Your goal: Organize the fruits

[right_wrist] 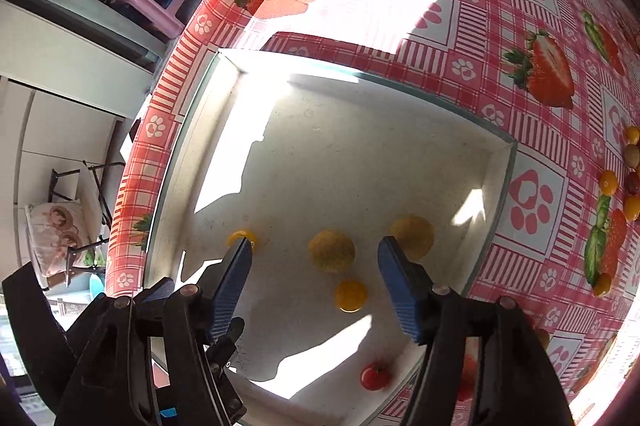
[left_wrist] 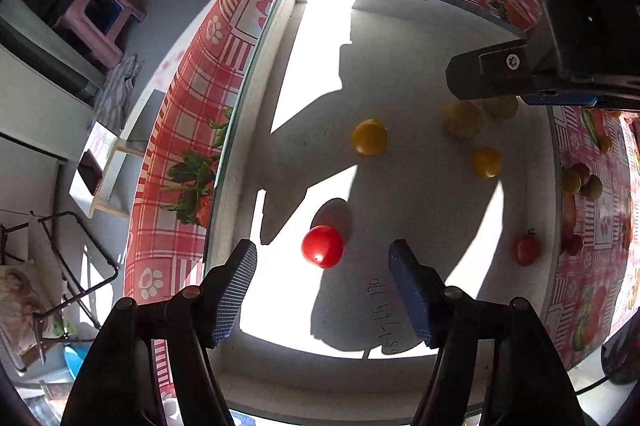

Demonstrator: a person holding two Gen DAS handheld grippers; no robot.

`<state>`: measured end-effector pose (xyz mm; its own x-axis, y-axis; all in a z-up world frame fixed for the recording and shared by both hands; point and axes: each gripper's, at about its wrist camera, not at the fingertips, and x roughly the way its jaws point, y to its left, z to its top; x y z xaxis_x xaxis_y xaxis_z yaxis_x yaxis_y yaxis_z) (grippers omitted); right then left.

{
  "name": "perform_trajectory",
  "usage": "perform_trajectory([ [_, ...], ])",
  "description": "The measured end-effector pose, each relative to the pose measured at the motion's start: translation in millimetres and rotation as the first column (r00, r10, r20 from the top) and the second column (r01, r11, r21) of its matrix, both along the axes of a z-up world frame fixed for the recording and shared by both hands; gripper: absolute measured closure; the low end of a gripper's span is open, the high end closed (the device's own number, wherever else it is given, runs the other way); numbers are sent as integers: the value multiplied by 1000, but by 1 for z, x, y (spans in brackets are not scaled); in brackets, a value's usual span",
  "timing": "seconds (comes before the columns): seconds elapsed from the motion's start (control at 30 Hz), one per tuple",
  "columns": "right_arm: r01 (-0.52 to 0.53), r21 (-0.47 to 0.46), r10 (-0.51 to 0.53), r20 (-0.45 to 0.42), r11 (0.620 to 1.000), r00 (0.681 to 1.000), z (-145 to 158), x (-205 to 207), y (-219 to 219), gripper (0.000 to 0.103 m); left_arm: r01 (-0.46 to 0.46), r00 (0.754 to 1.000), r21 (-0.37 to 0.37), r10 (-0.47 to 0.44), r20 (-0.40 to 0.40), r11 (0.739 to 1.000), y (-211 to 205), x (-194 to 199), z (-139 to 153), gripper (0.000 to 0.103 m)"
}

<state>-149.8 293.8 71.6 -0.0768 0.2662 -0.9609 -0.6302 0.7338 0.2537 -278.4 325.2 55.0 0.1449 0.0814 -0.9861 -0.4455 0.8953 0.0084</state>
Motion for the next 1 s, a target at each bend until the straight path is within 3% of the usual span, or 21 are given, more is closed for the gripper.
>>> perform_trajectory([
  [0.3, 144, -24, -142, 86, 989, 986, 21, 27, -80, 30, 83, 996, 22, -83, 25, 996, -25, 25, 16, 33],
  [0.63, 303, -144, -293, 87, 942, 952, -2, 39, -160, 30, 187, 980, 34, -189, 60, 982, -59, 58, 33, 33],
  [0.9, 318, -156, -311, 67, 935, 948, -25, 37, -165, 30, 243, 968, 41, -245, 63, 969, -82, 71, 40, 33],
  [1.0, 315, -148, -308, 65, 938, 949, -29, 36, -159, 37, 260, 963, 45, -263, 63, 964, -88, 75, 43, 33],
])
